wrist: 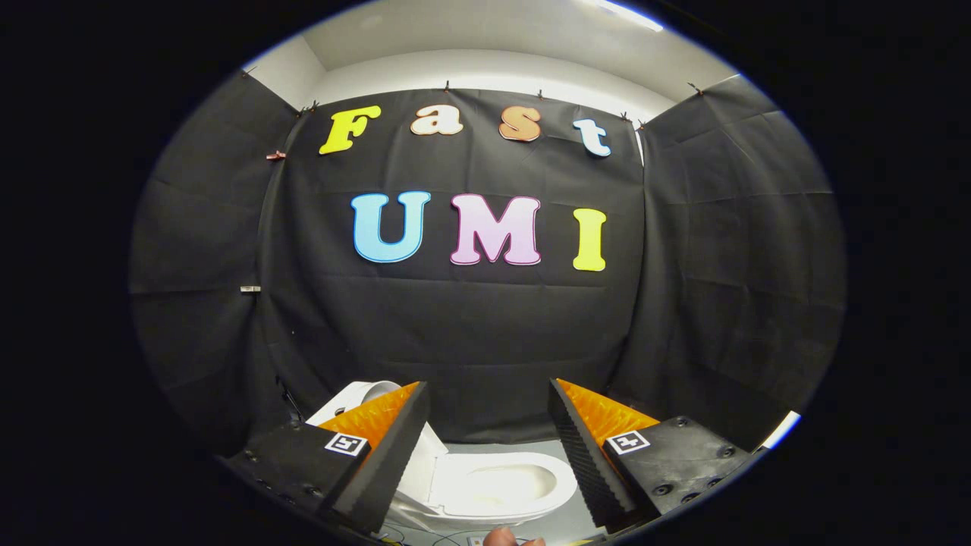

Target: Open the toilet lid.

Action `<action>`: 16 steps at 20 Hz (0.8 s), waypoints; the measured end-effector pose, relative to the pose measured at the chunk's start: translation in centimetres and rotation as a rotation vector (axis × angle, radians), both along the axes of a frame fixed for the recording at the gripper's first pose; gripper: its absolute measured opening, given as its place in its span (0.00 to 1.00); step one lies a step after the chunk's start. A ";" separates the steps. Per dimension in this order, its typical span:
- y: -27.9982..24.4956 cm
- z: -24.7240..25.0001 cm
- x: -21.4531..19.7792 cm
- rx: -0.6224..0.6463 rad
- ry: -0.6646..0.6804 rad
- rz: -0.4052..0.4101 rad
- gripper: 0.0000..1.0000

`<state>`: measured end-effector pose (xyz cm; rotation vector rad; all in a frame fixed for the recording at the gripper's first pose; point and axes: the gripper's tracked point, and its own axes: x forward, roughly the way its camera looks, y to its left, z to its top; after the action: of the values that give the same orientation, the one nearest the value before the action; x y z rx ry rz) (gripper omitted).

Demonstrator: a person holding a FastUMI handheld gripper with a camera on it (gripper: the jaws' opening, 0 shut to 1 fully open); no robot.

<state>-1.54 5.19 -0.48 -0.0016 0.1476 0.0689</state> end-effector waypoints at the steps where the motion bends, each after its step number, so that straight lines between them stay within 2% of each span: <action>1: 0.1 0.0 0.0 -0.001 0.000 0.001 0.99; 6: 1.0 0.2 -0.2 0.000 -0.002 0.023 0.98; 16: 0.7 1.3 -0.7 0.007 -0.024 0.014 0.99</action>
<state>-2.28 5.88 0.79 0.0032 0.1233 0.0833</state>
